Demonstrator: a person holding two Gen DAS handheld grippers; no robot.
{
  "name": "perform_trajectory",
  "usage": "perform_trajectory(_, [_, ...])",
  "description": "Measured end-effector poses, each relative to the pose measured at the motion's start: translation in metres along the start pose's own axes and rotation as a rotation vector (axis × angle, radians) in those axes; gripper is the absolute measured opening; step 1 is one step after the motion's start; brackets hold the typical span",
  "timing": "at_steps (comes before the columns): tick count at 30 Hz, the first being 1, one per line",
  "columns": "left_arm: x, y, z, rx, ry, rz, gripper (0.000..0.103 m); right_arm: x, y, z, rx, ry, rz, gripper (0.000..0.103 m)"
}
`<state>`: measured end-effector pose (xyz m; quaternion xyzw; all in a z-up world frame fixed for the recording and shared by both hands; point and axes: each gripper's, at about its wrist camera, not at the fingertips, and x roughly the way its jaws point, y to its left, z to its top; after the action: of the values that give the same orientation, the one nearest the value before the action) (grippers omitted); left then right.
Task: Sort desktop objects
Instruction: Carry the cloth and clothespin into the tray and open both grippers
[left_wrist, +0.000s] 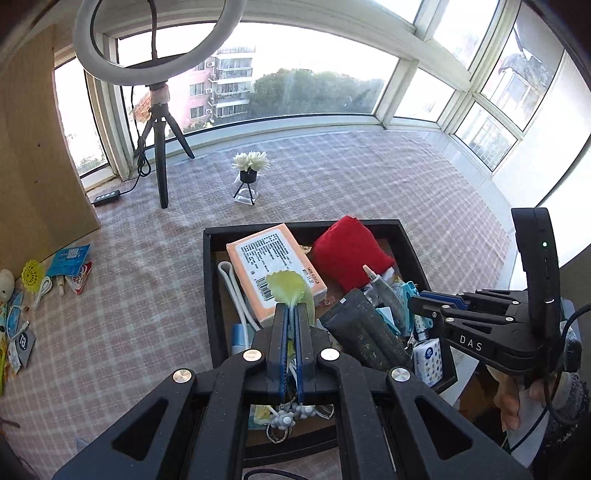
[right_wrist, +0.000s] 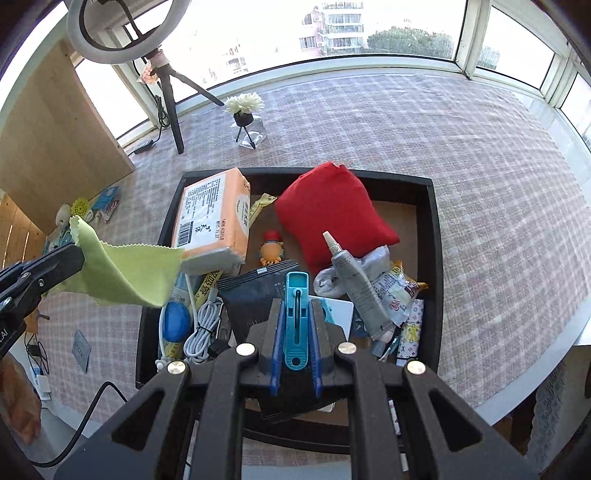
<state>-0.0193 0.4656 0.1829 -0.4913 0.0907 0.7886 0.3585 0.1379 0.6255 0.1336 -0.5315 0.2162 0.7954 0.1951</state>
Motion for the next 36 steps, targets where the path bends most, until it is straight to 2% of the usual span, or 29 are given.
perform_trajectory(3, [0.01, -0.016, 0.004, 0.015, 0.015, 0.0, 0.003, 0.001, -0.013, 0.0, 0.007, 0.006, -0.006, 0.013])
perform_trajectory(5, [0.018, -0.024, 0.006, 0.026, 0.038, -0.005, 0.008, 0.004, -0.015, 0.001, -0.013, 0.02, 0.003, 0.015])
perform_trajectory(7, [0.026, -0.028, 0.006, 0.028, 0.066, 0.002, 0.046, 0.007, -0.016, 0.0, -0.02, 0.04, -0.018, 0.031])
perform_trajectory(8, [0.026, -0.029, 0.005, 0.032, 0.057, 0.006, 0.051, 0.006, -0.016, 0.0, -0.025, 0.032, -0.029, 0.044])
perform_trajectory(9, [0.026, -0.03, 0.004, 0.036, 0.055, 0.015, 0.053, 0.005, -0.016, 0.0, -0.033, 0.018, -0.036, 0.049])
perform_trajectory(20, [0.017, -0.008, -0.007, -0.003, 0.036, 0.099, 0.052, 0.003, 0.004, 0.005, -0.076, 0.0, -0.023, 0.049])
perform_trajectory(29, [-0.008, 0.022, -0.025, -0.045, -0.008, 0.171, 0.053, 0.003, 0.053, 0.002, -0.155, -0.022, -0.007, 0.049])
perform_trajectory(36, [-0.02, 0.055, -0.042, -0.093, -0.013, 0.212, 0.053, 0.006, 0.098, -0.003, -0.232, -0.034, 0.015, 0.049])
